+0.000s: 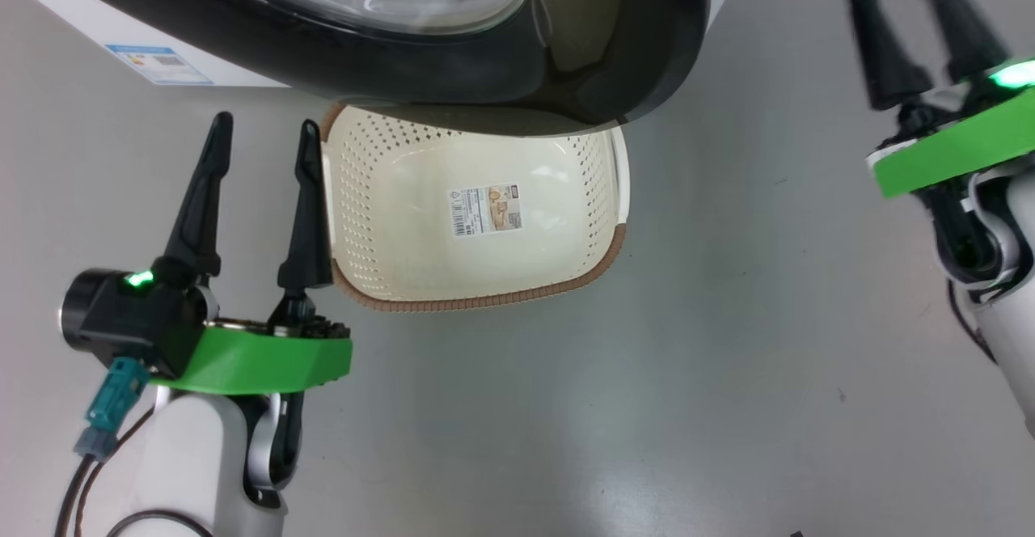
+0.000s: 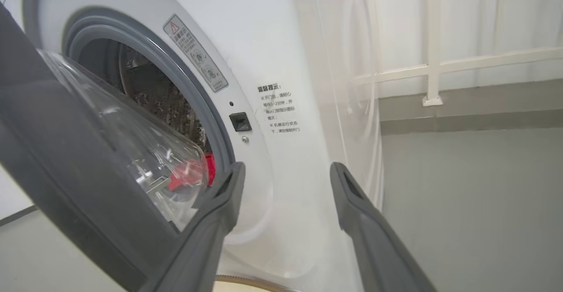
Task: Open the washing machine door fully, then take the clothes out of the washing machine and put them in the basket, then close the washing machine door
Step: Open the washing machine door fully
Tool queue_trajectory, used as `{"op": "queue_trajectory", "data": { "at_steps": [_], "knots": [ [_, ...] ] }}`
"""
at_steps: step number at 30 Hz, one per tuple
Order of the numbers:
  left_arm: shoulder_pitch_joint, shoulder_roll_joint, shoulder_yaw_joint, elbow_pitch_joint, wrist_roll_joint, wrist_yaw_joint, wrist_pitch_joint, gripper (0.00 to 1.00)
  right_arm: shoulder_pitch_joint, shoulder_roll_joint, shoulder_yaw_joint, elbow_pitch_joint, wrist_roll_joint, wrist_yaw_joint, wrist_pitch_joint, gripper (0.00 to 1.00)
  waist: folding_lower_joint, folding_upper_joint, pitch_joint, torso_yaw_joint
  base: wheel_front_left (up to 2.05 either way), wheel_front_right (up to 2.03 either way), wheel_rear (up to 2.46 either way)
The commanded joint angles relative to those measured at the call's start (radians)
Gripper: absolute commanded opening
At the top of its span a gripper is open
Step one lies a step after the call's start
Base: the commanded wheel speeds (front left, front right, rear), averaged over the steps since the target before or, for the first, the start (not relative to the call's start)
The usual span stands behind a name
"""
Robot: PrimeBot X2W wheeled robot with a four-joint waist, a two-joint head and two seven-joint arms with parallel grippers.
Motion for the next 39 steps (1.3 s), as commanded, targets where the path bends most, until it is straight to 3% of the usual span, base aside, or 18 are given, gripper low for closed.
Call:
{"op": "queue_trajectory", "data": {
  "at_steps": [1,2,8,14,22,39],
  "knots": [
    [0.024,0.025,0.036,-0.021,0.009,-0.008,-0.008,1.00,0.047,0.024,-0.059,-0.038,-0.099,0.007,-0.008,1.00,0.0000,0.0000,0.000,-0.004,0.00,0.00,0.00],
    [0.024,0.025,0.036,-0.021,0.009,-0.008,-0.008,1.00,0.047,0.024,-0.059,-0.038,-0.099,0.007,-0.008,1.00,0.0000,0.0000,0.000,-0.004,0.00,0.00,0.00],
    [0.027,0.025,0.041,-0.021,0.006,-0.002,-0.008,1.00,0.176,0.159,-0.280,-0.139,-0.409,0.007,-0.009,1.00,0.0000,0.0000,-0.009,-0.008,0.00,0.00,0.00],
    [0.031,0.025,0.046,-0.024,0.010,-0.001,-0.008,1.00,0.280,0.261,-0.373,-0.257,-0.553,0.007,-0.009,1.00,0.0000,0.0000,-0.014,-0.012,0.00,0.00,0.00],
    [0.033,0.025,0.043,-0.030,0.004,0.002,-0.008,1.00,0.387,0.308,-0.398,-0.373,-0.610,0.007,-0.009,1.00,0.0000,0.0000,-0.017,-0.007,0.00,0.00,0.00],
    [0.051,0.025,0.047,-0.041,0.003,-0.006,-0.008,1.00,0.498,0.317,-0.372,-0.430,-0.620,0.007,-0.009,1.00,0.0000,0.0000,-0.025,-0.001,0.00,0.00,0.00]
  ]
}}
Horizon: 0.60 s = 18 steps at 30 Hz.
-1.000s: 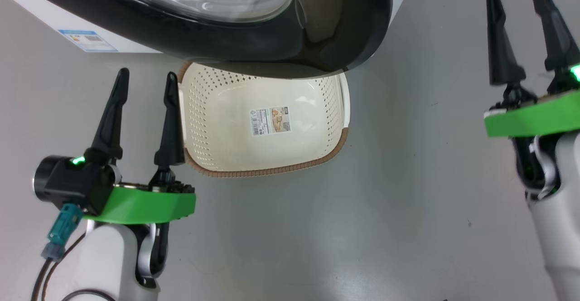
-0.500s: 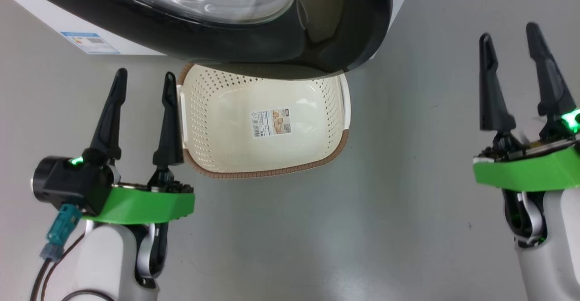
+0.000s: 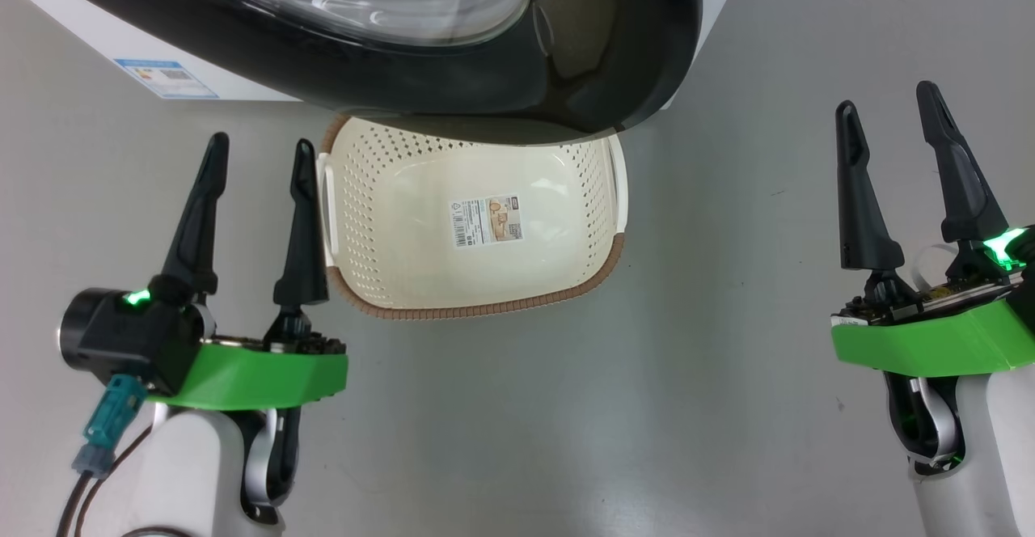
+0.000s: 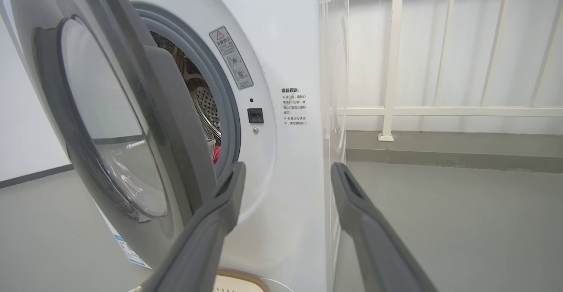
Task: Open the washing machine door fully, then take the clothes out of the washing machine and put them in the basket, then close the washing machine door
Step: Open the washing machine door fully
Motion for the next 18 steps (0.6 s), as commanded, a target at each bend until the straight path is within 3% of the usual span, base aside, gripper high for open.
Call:
{"op": "queue_trajectory", "data": {
  "at_steps": [1,18],
  "knots": [
    [0.015,0.025,0.034,-0.030,0.004,-0.007,-0.008,1.00,0.027,-0.005,0.028,-0.029,-0.012,0.007,-0.006,1.00,0.0000,0.0000,0.001,0.000,0.00,0.00,0.00],
    [0.011,0.025,0.032,-0.031,0.011,-0.013,-0.008,1.00,0.025,-0.007,0.030,-0.034,-0.015,0.007,-0.006,1.00,0.0000,0.0000,0.015,0.003,0.00,0.00,0.00]
  ]
}}
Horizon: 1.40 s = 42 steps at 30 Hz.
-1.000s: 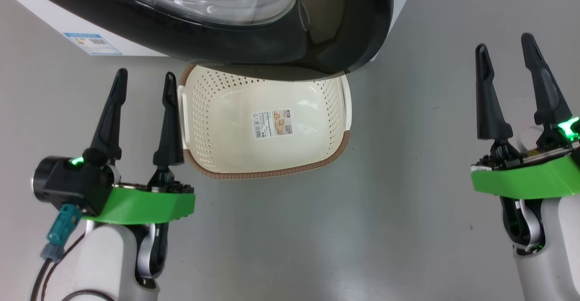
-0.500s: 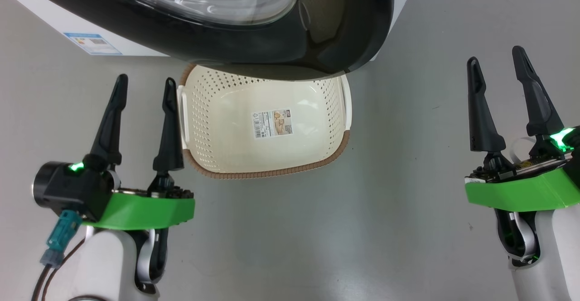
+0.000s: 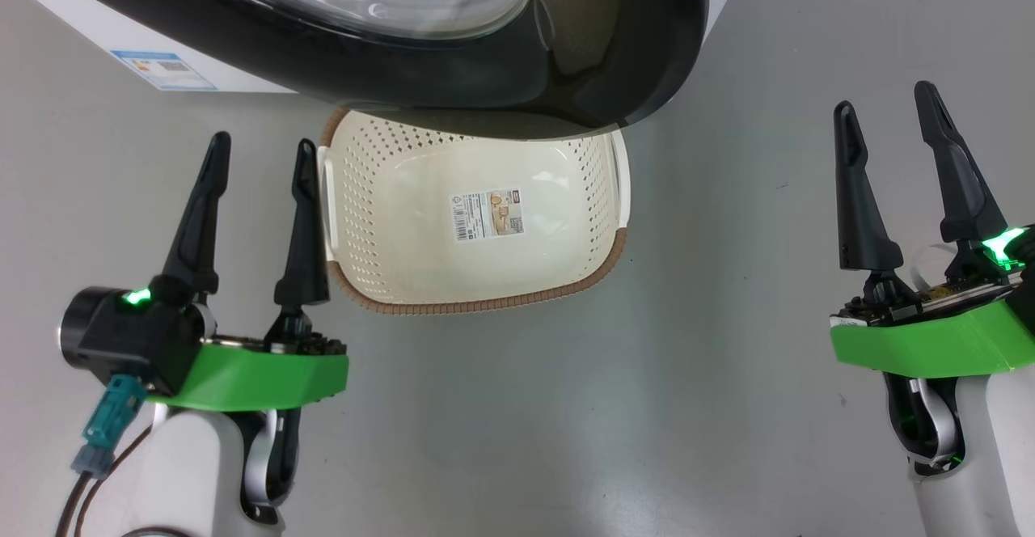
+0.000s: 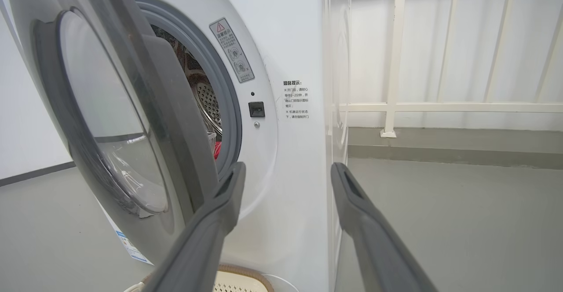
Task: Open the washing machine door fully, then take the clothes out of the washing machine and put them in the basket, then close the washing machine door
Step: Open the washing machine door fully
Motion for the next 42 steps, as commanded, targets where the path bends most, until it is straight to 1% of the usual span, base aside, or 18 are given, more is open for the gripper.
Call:
{"op": "queue_trajectory", "data": {
  "at_steps": [1,2,3,5,8,10,13,17,19,21,24,28,32,33,39,42],
  "knots": [
    [0.011,0.025,0.032,-0.028,0.010,-0.005,-0.008,1.00,0.023,-0.006,0.025,-0.033,-0.014,0.007,-0.006,1.00,0.0000,0.0000,0.001,0.001,0.00,0.00,0.00],
    [0.011,0.025,0.031,-0.028,0.010,-0.005,-0.008,1.00,0.023,-0.007,0.026,-0.034,-0.014,0.007,-0.006,1.00,0.0000,0.0000,0.001,0.001,0.00,0.00,0.00],
    [0.010,0.025,0.030,-0.028,0.009,-0.004,-0.008,1.00,0.023,-0.008,0.027,-0.035,-0.013,0.007,-0.006,0.82,0.0000,0.0000,0.001,0.001,0.00,0.00,0.00],
    [0.010,0.025,0.028,-0.027,0.009,-0.003,-0.008,1.00,0.022,-0.013,0.035,-0.036,-0.011,0.007,-0.006,0.00,0.0000,0.0000,0.001,0.002,0.00,0.00,0.00],
    [0.009,0.025,0.027,-0.026,0.008,-0.002,-0.008,1.00,0.018,-0.015,0.049,-0.023,0.012,0.007,-0.006,0.00,0.0000,0.0000,0.001,0.003,0.00,0.00,0.00],
    [0.008,0.025,0.028,-0.026,0.007,-0.002,-0.008,1.00,0.003,-0.007,0.056,-0.004,0.081,0.007,-0.006,0.00,0.0000,0.0000,0.002,0.003,0.00,0.00,0.00],
    [0.007,0.025,0.029,-0.024,0.006,-0.002,-0.008,1.00,-0.036,0.004,0.061,0.043,0.244,0.007,-0.006,0.00,0.0000,0.0000,0.004,0.003,0.00,0.00,0.00],
    [0.004,0.025,0.019,-0.017,0.001,-0.001,-0.008,1.00,-0.119,-0.023,0.115,0.121,0.475,0.007,-0.006,0.00,0.0000,0.0000,0.006,0.007,0.00,0.00,0.00],
    [0.001,0.025,0.012,-0.014,-0.002,0.000,-0.008,1.00,-0.166,-0.050,0.156,0.155,0.604,0.007,-0.006,0.00,0.0000,0.0000,0.007,0.011,0.00,0.00,0.00],
    [-0.001,0.025,0.007,-0.012,-0.004,0.001,-0.008,1.00,-0.219,-0.076,0.191,0.178,0.760,0.007,0.006,0.00,0.0000,0.0000,0.008,0.016,0.00,0.00,0.00],
    [-0.005,0.025,0.001,-0.011,-0.009,0.002,-0.008,1.00,-0.299,-0.125,0.216,0.191,0.952,0.007,0.061,0.00,0.0000,0.0000,0.010,0.028,0.00,0.00,0.00],
    [-0.008,0.025,-0.010,-0.005,-0.017,0.007,-0.008,1.00,-0.388,-0.165,0.232,0.188,1.176,0.007,0.198,0.00,0.0000,0.0000,0.017,0.043,0.00,0.00,0.00],
    [-0.013,0.025,-0.019,-0.003,-0.026,0.013,-0.008,1.00,-0.467,-0.191,0.226,0.194,1.341,0.007,0.373,0.00,0.0000,0.0000,0.027,0.057,0.00,0.00,0.00],
    [-0.013,0.025,-0.019,-0.003,-0.026,0.013,-0.008,1.00,-0.467,-0.191,0.226,0.194,1.341,0.007,0.373,0.00,0.0000,0.0000,0.027,0.057,0.00,0.00,0.00],
    [-0.021,0.025,-0.025,-0.006,-0.030,0.018,-0.008,1.00,-0.570,-0.199,0.206,0.272,1.531,0.007,0.657,0.00,0.0000,0.0000,0.039,0.071,0.00,0.00,0.00],
    [-0.022,0.025,-0.027,-0.007,-0.031,0.021,-0.008,1.00,-0.616,-0.205,0.213,0.310,1.573,0.007,0.784,0.00,0.0000,0.0000,0.042,0.073,0.00,0.00,0.00]
  ]
}}
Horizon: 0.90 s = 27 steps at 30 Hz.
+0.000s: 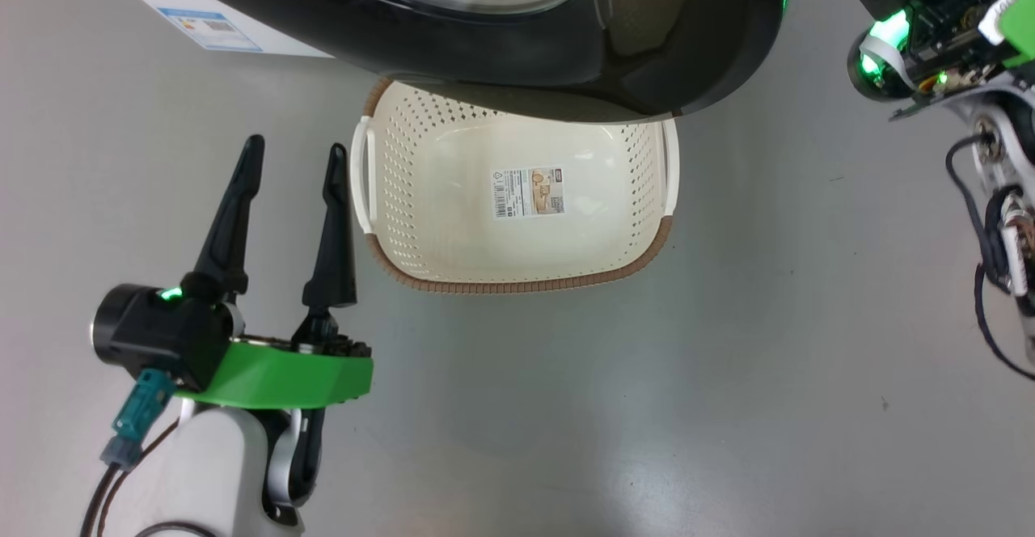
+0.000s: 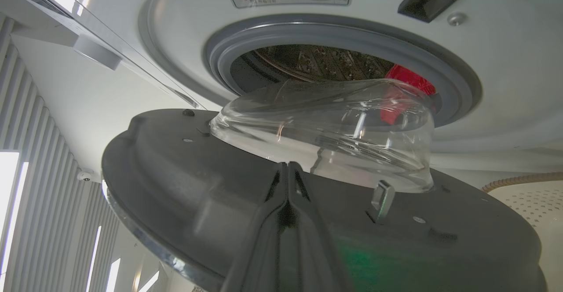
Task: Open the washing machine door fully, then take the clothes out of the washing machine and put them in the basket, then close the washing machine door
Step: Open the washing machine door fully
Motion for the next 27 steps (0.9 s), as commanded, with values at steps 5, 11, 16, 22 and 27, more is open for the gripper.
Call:
{"op": "queue_trajectory", "data": {
  "at_steps": [5,11,16,22,27],
  "knots": [
    [-0.015,0.025,0.018,-0.023,-0.006,0.010,-0.008,1.00,-0.059,-0.002,0.022,0.032,0.003,0.007,0.115,0.00,0.0000,0.0000,0.001,0.005,0.00,0.00,0.00],
    [-0.015,0.025,0.017,-0.022,-0.007,0.012,-0.008,1.00,-0.078,0.000,0.034,0.074,-0.023,0.007,0.187,0.00,0.0000,0.0000,-0.005,0.011,0.00,0.00,0.00],
    [-0.010,0.025,0.023,-0.016,-0.007,0.014,-0.008,1.00,-0.056,0.014,0.026,0.081,-0.038,0.007,0.214,0.00,0.0000,0.0000,-0.021,0.012,0.00,0.00,0.00],
    [0.000,0.025,0.025,-0.003,-0.012,0.023,-0.008,1.00,0.005,0.046,0.016,0.064,-0.052,0.007,0.246,0.00,0.0000,0.0000,-0.062,0.023,0.00,0.00,0.00],
    [0.023,0.025,0.016,0.018,-0.020,0.020,-0.008,1.00,0.072,0.067,0.004,0.058,-0.074,0.007,0.272,0.00,0.0000,0.0000,-0.116,0.052,0.00,0.00,0.00]
  ]
}}
